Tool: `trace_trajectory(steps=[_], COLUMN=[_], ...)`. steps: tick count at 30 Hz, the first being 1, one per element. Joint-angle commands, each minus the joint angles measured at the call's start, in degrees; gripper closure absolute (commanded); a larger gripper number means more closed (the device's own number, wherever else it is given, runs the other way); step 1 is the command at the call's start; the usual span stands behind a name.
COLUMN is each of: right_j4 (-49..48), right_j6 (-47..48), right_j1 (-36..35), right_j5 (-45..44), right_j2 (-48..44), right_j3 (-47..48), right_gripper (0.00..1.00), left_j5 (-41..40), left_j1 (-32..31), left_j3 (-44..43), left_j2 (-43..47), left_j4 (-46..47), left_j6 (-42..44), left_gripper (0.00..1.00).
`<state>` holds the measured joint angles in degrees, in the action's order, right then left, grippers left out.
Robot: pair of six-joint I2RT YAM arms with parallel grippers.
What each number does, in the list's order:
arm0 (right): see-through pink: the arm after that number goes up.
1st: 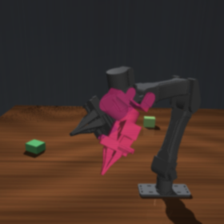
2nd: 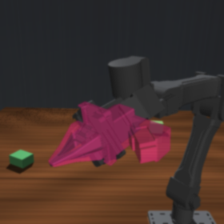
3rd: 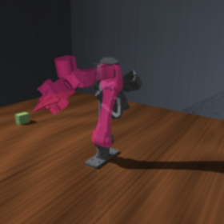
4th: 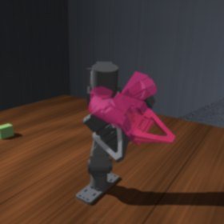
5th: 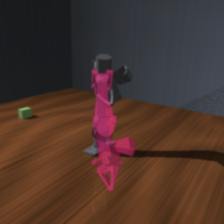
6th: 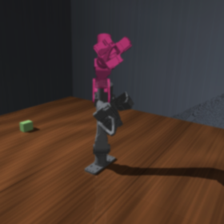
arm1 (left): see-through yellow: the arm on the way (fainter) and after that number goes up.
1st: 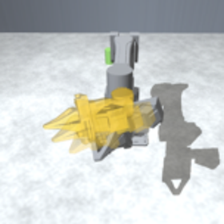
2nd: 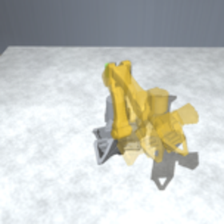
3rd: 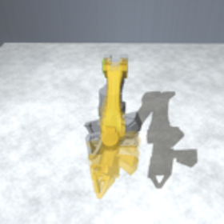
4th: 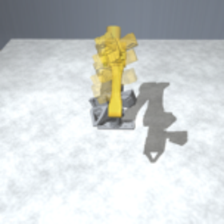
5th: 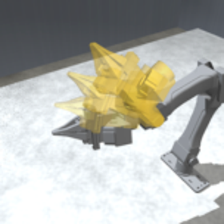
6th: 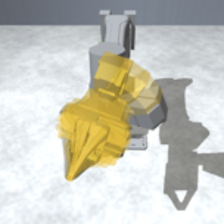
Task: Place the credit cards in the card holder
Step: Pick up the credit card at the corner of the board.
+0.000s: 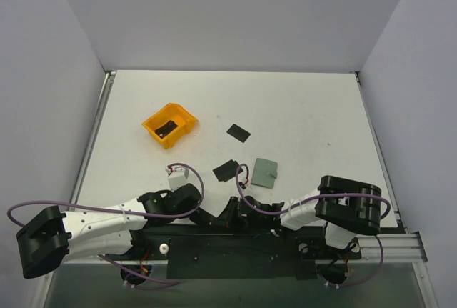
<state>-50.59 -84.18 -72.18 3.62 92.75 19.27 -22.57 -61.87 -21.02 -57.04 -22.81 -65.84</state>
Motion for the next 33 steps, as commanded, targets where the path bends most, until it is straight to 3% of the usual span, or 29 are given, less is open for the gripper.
trace_trajectory(steps=[1,11,20,27,33], right_j4=[2.9,2.2,0.1,-1.0,-2.5], right_j6=[2.0,1.8,1.7,0.8,-1.2], right_j1=[0.9,0.8,0.7,0.6,0.8], right_j5=[-10.1,-9.8,-9.3,-7.0,-5.2], right_j2=[-0.9,-0.7,0.7,3.5,5.5], right_j3=[0.1,0.0,0.1,0.7,0.2], right_gripper=[0.88,0.87,0.93,0.76,0.68], left_j5=[4.0,4.5,4.1,3.9,3.9], left_j1=[-1.1,-2.0,-3.5,-3.6,-3.6], left_j3=[1.2,0.8,1.3,0.9,0.2], left_j2=[-0.1,-1.0,-0.1,-0.6,-1.7], left_j4=[-3.6,-2.7,-3.2,-3.1,-3.1], left_j6=[-0.8,-1.0,-2.5,-2.6,-2.5], left_gripper=[0.94,0.94,0.94,0.94,0.94])
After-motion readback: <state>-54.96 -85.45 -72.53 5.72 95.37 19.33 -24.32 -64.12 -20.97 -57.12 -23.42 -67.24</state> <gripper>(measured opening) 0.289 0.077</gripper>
